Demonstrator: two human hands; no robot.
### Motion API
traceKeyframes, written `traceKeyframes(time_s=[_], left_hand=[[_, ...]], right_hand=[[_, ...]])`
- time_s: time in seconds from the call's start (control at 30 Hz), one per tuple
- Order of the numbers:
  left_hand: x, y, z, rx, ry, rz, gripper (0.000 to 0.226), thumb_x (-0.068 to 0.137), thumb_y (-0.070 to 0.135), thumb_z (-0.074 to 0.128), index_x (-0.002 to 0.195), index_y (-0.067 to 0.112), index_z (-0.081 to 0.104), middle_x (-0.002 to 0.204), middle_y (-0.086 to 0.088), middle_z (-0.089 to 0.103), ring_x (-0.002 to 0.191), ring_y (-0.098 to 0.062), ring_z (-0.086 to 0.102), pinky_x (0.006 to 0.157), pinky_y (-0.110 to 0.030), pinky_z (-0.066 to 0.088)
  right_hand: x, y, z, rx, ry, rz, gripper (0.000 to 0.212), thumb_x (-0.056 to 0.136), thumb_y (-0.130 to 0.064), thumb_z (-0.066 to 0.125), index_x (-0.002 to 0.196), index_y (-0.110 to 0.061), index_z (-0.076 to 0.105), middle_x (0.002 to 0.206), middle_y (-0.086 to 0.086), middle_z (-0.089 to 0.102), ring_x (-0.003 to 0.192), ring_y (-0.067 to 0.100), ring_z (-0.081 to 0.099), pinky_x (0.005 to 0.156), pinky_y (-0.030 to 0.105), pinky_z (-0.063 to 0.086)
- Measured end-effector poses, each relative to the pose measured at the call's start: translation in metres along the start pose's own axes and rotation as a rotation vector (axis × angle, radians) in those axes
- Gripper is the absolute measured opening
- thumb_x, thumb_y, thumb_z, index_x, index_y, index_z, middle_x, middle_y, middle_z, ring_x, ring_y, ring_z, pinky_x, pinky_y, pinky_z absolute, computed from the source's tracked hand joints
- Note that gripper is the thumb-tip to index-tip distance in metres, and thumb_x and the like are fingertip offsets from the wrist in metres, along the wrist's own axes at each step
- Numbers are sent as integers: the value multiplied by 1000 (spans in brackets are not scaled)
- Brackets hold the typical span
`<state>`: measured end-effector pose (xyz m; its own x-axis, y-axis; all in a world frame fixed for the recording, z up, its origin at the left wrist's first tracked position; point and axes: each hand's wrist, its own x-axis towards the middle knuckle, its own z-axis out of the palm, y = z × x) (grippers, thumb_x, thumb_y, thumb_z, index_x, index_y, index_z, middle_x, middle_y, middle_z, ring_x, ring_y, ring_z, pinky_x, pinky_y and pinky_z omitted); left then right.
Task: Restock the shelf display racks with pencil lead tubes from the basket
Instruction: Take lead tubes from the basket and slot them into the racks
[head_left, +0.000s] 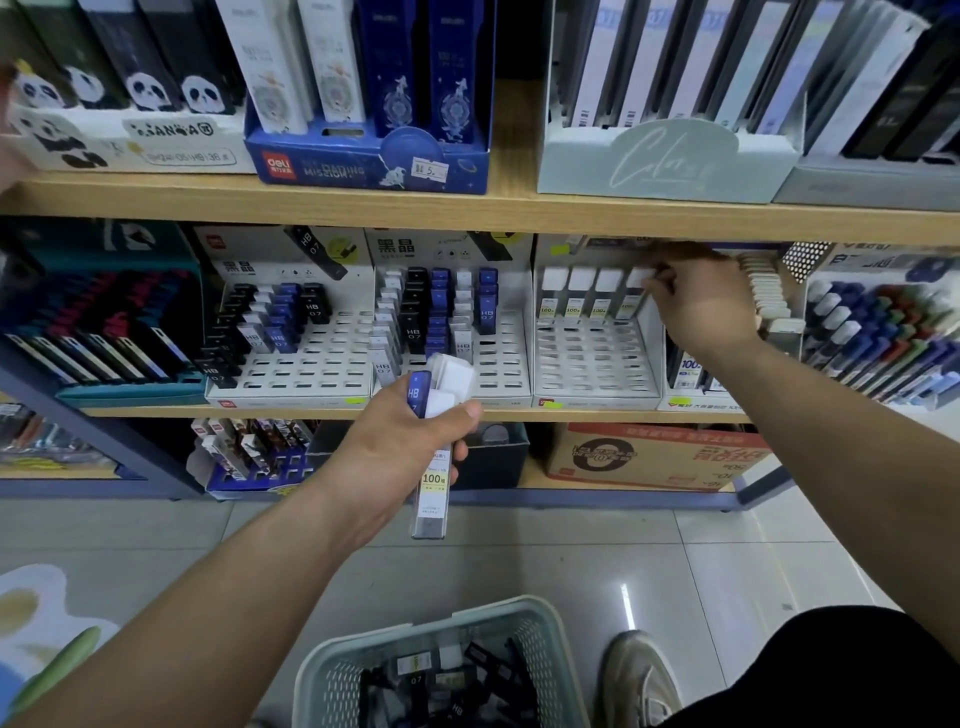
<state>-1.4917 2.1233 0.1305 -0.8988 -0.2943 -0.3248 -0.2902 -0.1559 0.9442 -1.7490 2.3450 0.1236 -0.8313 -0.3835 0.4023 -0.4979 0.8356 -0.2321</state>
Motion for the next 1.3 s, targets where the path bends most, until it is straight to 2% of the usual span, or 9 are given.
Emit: traceKeyframes(time_s=[0.23,0.37,0.43,0.53,0.67,0.77,0.93,1.17,1.3], left_hand=[[2,-2,3,-51,-16,20,10,94,13,67,98,9,59,69,1,65,56,-12,58,52,-27,51],[0,0,1,-64,-9,24,14,94,15,67,101,7,58,72,-3,63,56,-12,59,52,-25,53],[-2,2,-2,-68,-2,29,15,94,15,66,102,6,57,76,-5,60,56,-12,59,52,-25,53],[-4,6,-9,-102,24,33,15,94,14,67,101,6,57,74,-5,59,56,-14,58,52,-27,52],[-11,15,-13,-193,63,58,11,93,15,68,97,10,59,73,-4,60,58,-15,57,56,-32,53],[-20,22,-13,-261,47,87,9,94,14,67,92,11,59,70,0,62,56,-13,59,54,-30,53],[-31,27,-17,-280,35,101,10,93,17,68,93,12,60,73,-2,64,65,-20,62,64,-37,56],[-34,28,-33,-151,84,129,28,94,22,68,114,3,60,96,-12,67,92,-29,65,91,-55,54],[-31,26,-38,-66,114,110,32,95,22,67,120,3,58,89,-11,65,74,-22,61,59,-34,55]], right_hand=[[-3,3,3,-47,-41,-72,26,89,-15,65,114,-13,72,124,15,64,120,38,51,98,43,48],[-19,-10,-3,-42,-32,-102,34,83,-13,68,117,-10,69,115,20,65,111,43,55,94,45,50],[-36,-36,-13,70,-73,-131,29,85,-18,71,114,-13,71,112,11,66,106,33,59,88,34,49],[-72,-100,-38,448,-386,-85,14,91,-26,70,103,-21,73,95,-11,69,86,7,65,76,21,50],[-119,-167,-59,811,-667,33,14,88,-30,74,94,-20,65,81,0,73,73,14,72,67,25,53],[-139,-190,-64,942,-667,177,32,80,-28,82,95,-15,56,79,4,73,68,22,73,67,42,57],[-148,-210,-62,1004,-596,222,41,73,-14,87,94,-12,53,70,2,68,61,19,64,73,51,60],[-139,-202,-58,1001,-693,94,51,85,-8,76,123,-35,55,74,-8,62,69,17,62,78,42,58],[-133,-193,-56,1016,-760,57,49,93,-5,65,127,-37,51,94,6,56,79,22,63,69,33,59]])
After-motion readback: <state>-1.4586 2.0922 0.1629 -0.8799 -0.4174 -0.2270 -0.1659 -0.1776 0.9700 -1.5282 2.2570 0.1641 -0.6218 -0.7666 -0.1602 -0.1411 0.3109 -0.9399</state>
